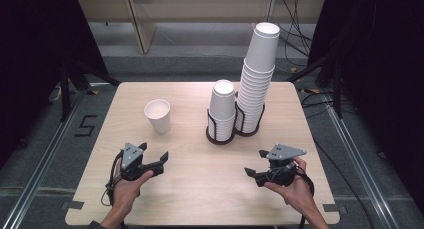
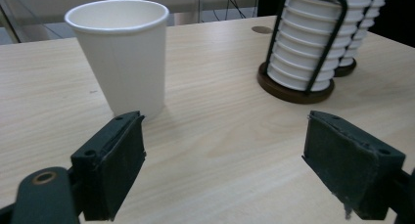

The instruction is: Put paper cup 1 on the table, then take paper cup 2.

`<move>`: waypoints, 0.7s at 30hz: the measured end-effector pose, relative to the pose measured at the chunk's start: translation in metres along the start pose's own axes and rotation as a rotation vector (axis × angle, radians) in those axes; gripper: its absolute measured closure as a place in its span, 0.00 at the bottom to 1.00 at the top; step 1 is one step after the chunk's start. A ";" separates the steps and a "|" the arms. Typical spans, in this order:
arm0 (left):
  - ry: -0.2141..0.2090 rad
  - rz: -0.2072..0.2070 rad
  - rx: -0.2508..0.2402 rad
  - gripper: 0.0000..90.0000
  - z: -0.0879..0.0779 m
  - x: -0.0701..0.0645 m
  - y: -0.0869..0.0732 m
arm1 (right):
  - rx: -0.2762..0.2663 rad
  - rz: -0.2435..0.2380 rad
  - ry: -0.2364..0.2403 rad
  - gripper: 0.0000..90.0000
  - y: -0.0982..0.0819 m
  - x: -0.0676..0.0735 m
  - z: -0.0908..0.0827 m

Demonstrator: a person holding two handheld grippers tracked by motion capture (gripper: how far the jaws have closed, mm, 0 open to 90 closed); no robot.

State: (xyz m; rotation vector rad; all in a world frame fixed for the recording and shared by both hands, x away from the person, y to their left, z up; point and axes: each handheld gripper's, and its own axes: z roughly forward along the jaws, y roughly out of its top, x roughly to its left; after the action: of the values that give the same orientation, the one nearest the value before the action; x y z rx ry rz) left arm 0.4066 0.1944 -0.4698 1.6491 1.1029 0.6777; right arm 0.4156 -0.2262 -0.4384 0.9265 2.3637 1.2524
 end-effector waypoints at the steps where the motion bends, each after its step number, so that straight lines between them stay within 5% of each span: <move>1: -0.008 0.007 0.000 0.16 -0.002 -0.003 -0.002 | -0.004 0.010 -0.003 0.23 0.000 -0.002 -0.001; 10: -0.079 0.032 -0.003 0.16 -0.015 -0.021 -0.017 | -0.047 0.073 -0.036 0.23 0.004 -0.012 -0.011; 18: -0.136 0.048 -0.008 0.16 -0.026 -0.036 -0.024 | -0.048 0.046 -0.052 0.22 0.003 -0.015 -0.011; 21: -0.153 0.059 0.014 0.16 -0.028 -0.040 -0.027 | -0.047 0.074 -0.054 0.22 0.003 -0.014 -0.013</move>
State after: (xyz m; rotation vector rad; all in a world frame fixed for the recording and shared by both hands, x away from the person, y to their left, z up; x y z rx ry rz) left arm 0.3571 0.1722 -0.4827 1.7210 0.9545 0.5726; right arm 0.4203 -0.2418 -0.4289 1.0279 2.2686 1.2876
